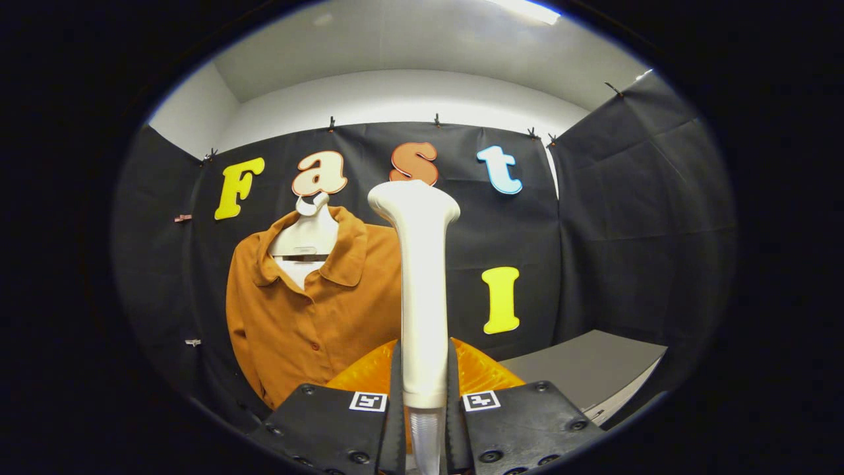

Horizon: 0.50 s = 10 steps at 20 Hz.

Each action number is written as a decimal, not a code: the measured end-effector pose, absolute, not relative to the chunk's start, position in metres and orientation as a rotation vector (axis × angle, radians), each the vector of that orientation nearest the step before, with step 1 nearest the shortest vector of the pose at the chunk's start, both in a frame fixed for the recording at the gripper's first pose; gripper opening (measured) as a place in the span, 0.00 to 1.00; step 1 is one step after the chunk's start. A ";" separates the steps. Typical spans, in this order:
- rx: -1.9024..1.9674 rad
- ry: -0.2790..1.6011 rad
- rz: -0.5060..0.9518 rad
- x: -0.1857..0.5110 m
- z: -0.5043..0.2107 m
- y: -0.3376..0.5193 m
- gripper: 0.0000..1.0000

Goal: Iron the clothes twice with a garment steamer, once on the left side and once on the right side.

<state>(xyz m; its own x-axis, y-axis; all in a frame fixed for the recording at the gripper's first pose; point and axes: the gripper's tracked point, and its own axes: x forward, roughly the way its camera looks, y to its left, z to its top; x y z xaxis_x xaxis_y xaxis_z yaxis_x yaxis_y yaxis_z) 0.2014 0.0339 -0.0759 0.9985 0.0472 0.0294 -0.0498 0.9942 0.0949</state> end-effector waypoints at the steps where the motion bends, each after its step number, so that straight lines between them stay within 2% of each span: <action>1: 0.089 -0.020 0.055 0.204 -0.082 0.043 0.27; 10: 0.029 0.067 0.085 0.238 -0.145 0.092 0.27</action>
